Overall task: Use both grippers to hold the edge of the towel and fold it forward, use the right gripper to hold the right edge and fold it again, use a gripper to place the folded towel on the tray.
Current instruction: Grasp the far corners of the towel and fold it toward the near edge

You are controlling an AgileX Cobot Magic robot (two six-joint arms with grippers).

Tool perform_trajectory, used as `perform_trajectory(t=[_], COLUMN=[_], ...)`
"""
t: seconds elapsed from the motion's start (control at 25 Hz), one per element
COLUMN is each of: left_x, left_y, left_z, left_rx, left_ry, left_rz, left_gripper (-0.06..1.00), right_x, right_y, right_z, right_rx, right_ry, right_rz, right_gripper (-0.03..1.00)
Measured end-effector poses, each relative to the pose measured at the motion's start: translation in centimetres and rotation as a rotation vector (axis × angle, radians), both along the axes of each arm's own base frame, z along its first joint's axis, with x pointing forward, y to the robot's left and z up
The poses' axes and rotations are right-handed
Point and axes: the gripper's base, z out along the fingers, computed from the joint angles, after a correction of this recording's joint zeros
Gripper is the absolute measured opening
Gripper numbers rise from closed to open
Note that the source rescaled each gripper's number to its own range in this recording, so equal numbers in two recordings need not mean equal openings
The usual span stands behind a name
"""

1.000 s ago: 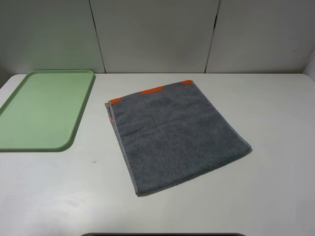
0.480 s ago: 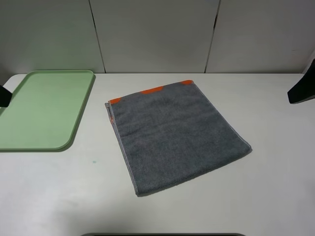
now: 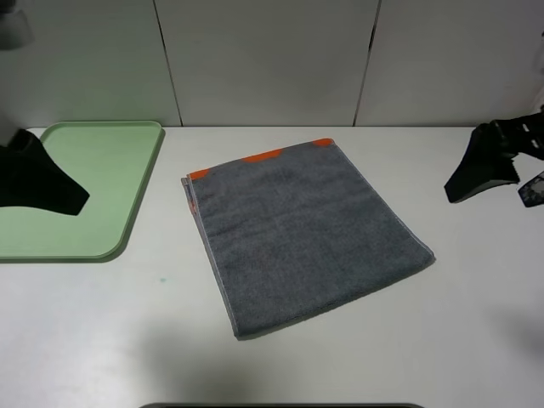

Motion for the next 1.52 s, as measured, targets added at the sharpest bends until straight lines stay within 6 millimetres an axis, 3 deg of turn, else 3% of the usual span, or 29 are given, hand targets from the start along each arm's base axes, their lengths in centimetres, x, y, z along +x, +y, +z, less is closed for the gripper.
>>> perform_trajectory(t=[0.24,0.96,1.24,1.52], left_x=[0.9,2.0,1.6,1.1], left_y=[-2.8,-12.1,-14.1,-14.9], left_z=[-1.8,-9.2,-11.6,-11.9], left_rx=[0.038,0.145,0.174,0.174], left_ry=[0.052,0.058,0.074,0.054], left_rz=[-0.165,-0.598,-0.666,-0.694], left_gripper=[0.99,0.98,0.98,0.98], right_x=[1.4,4.4,5.0,5.4], right_y=[1.6,0.2,1.4,1.8], right_z=[-1.5,-4.6,-6.4,-8.6], right_rx=[0.079,0.055,0.138,0.109], right_ry=[0.088,0.133,0.273,0.385], right_rz=[-0.238,-0.817,-0.973,-0.999], right_gripper=[1.0,1.0,1.0,1.0])
